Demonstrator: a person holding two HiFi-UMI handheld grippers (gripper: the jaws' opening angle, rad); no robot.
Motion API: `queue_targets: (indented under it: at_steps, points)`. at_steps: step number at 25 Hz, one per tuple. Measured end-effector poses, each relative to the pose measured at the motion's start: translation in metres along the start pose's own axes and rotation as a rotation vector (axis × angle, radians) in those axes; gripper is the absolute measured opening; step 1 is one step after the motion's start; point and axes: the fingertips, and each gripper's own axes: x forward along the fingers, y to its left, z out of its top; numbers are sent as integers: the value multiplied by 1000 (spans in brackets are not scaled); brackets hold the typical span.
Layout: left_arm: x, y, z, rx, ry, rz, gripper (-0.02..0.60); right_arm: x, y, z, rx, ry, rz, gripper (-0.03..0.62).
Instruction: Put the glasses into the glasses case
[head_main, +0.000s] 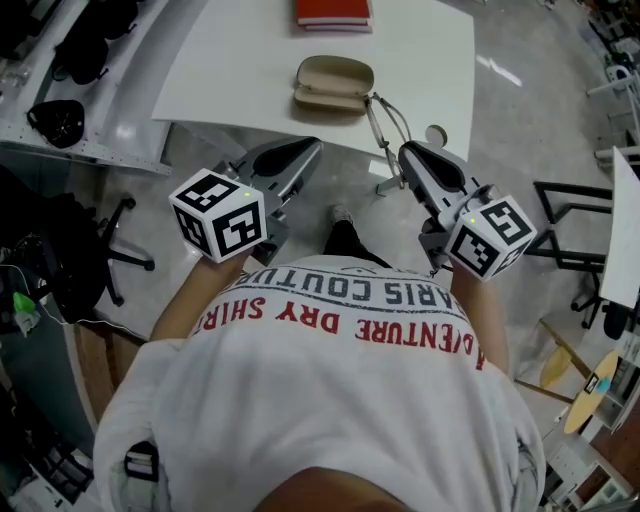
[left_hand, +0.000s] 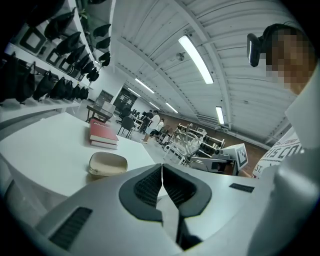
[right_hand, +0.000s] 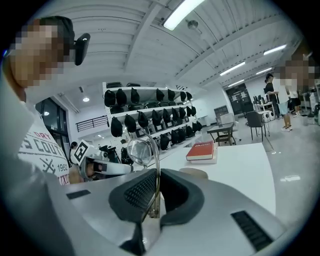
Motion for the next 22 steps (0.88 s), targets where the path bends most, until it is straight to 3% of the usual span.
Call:
queue_targets:
  at_steps: [13, 22]
  points:
    - [50, 45, 19, -48, -4, 77, 28, 58, -66, 19, -25, 76, 75, 38]
    - [57, 82, 27, -105, -33, 184, 29, 100, -86, 27, -93, 143, 164, 38]
